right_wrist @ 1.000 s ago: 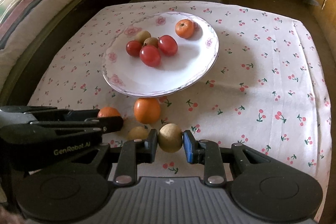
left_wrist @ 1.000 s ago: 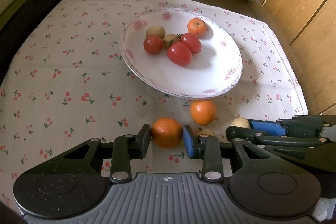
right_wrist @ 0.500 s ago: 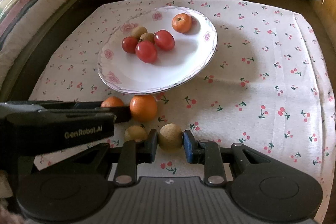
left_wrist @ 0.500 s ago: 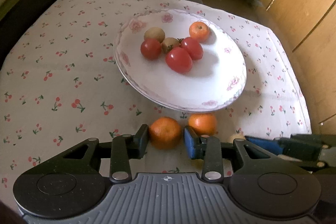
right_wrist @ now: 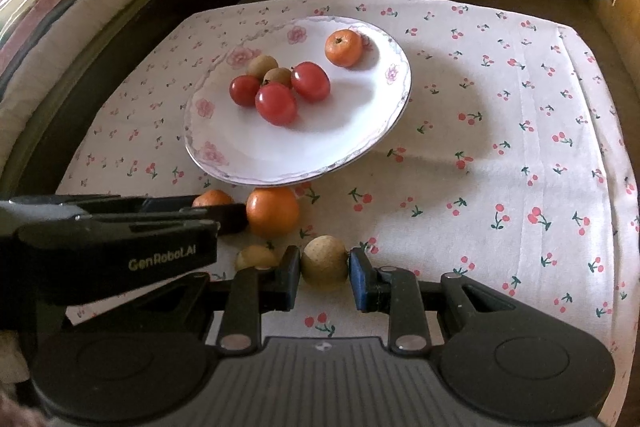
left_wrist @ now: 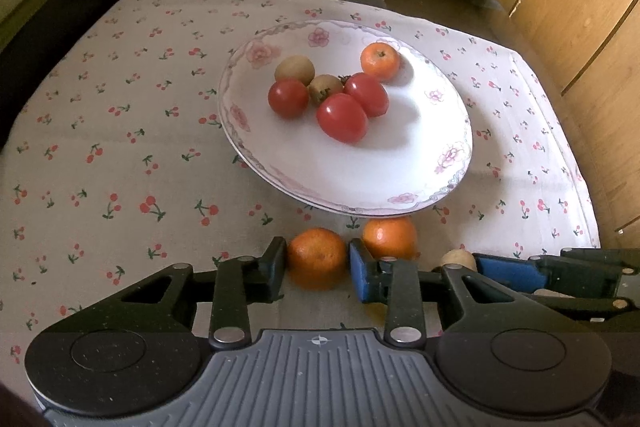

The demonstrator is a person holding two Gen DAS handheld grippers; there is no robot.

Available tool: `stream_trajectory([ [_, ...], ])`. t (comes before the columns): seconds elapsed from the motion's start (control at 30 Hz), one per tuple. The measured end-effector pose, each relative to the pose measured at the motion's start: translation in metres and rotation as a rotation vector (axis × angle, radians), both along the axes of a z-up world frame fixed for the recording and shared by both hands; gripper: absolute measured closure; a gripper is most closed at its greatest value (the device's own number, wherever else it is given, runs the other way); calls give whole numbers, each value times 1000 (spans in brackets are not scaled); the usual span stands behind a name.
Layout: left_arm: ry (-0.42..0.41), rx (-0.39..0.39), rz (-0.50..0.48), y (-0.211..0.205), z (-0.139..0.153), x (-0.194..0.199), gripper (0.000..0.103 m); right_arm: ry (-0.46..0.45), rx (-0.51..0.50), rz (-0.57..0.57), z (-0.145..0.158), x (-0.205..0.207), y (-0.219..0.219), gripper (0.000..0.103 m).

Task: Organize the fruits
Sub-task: 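Carry the tan fruit and the mandarin over the white bowl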

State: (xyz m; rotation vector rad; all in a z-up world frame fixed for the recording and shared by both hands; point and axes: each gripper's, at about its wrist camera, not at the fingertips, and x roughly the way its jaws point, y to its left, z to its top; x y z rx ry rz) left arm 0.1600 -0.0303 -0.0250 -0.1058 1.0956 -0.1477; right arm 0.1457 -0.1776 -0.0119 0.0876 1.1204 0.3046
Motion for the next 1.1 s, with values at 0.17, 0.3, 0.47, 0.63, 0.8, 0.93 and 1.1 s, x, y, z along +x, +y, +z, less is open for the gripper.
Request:
stream_trajectory([
  [0.17,4,-8,-6,2,2,-4,61,-12,3,-5,4,1,0,74],
  [0.3,-3,-16,-12,3,8,-8,61,-21,7,-3,6,2,2,74],
  [0.47,-18,-22,-18,5,15,-13,61,-33,12,-5,9,1,2,74],
  [0.63,-34,-30,-16,7,22,-14,62,-47,18,-4,14,2,4,74],
  [0.8,-41,-37,-6,8,26,-11,62,-58,22,-5,16,4,5,74],
  [0.93,-56,-40,1,9,31,-8,62,-73,27,-9,21,8,5,74],
  [1.1,-79,-33,3,8,38,-3,63,-91,33,-13,28,14,6,74],
])
